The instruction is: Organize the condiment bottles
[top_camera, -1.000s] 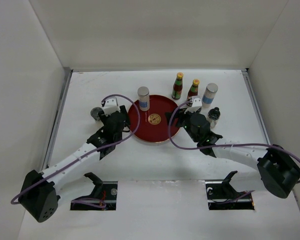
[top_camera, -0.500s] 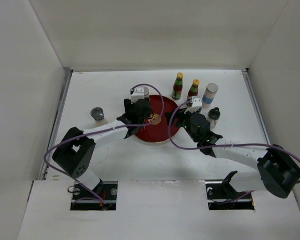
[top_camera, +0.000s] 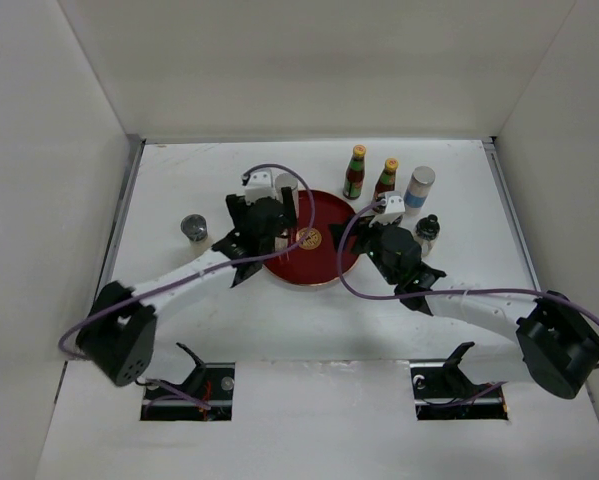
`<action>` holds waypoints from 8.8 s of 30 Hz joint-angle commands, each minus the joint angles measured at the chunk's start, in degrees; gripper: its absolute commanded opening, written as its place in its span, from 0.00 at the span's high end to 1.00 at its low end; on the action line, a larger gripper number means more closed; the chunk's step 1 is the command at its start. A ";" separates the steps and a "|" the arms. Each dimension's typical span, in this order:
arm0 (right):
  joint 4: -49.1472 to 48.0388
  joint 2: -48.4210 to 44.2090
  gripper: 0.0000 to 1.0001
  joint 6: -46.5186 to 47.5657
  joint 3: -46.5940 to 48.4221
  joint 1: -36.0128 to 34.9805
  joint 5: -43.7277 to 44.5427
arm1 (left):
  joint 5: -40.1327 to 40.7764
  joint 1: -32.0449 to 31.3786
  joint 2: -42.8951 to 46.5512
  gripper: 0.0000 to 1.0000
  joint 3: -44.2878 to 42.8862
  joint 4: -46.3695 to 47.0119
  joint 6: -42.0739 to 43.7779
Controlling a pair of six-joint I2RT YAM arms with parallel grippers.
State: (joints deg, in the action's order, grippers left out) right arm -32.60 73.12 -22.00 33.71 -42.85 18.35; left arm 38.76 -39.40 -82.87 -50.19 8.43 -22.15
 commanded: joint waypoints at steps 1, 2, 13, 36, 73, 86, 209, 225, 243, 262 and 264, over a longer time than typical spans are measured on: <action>-2.74 -0.79 0.20 0.55 0.91 -0.61 -0.07 | 3.68 0.33 12.97 0.06 4.47 1.69 -0.96; -2.56 -0.79 0.19 0.64 1.09 -0.61 -0.07 | 4.91 0.59 15.78 0.06 6.41 0.46 -1.66; -3.61 -1.14 0.18 0.73 0.74 -1.31 0.20 | 5.28 18.69 27.95 0.06 13.46 -12.82 -9.39; -3.61 -0.44 0.17 1.43 1.09 -2.28 0.72 | -1.85 27.14 8.78 0.29 6.51 -6.32 -10.54; -4.58 -2.63 0.17 -0.94 -1.37 0.62 4.33 | 3.87 -13.82 19.87 0.53 4.67 -4.66 -4.57; -4.67 -8.70 0.16 -2.43 -4.09 3.08 4.33 | -0.09 -11.80 6.41 0.48 6.24 5.63 -3.33; 20.37 17.84 0.18 7.41 36.59 23.20 3.54 | 9.93 -7.23 34.27 0.41 46.94 32.97 -16.96; 23.81 28.21 0.49 8.11 43.98 23.82 1.60 | 9.14 -6.70 34.44 0.41 47.03 33.32 -17.40; 16.25 17.50 0.68 14.26 43.63 19.35 7.14 | 8.35 -6.17 34.09 0.41 47.03 33.41 -17.75; 16.43 21.35 0.67 8.20 42.57 2.12 5.38 | 7.73 -5.29 35.15 0.41 47.03 33.23 -17.75; 15.99 22.76 0.67 7.59 43.27 1.24 5.12 | 7.73 -5.29 34.62 0.41 47.03 33.32 -17.75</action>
State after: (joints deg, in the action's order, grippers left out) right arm -8.14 95.42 -12.82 72.36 -40.66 23.51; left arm 46.87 -44.95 -48.58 -3.60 38.83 -39.29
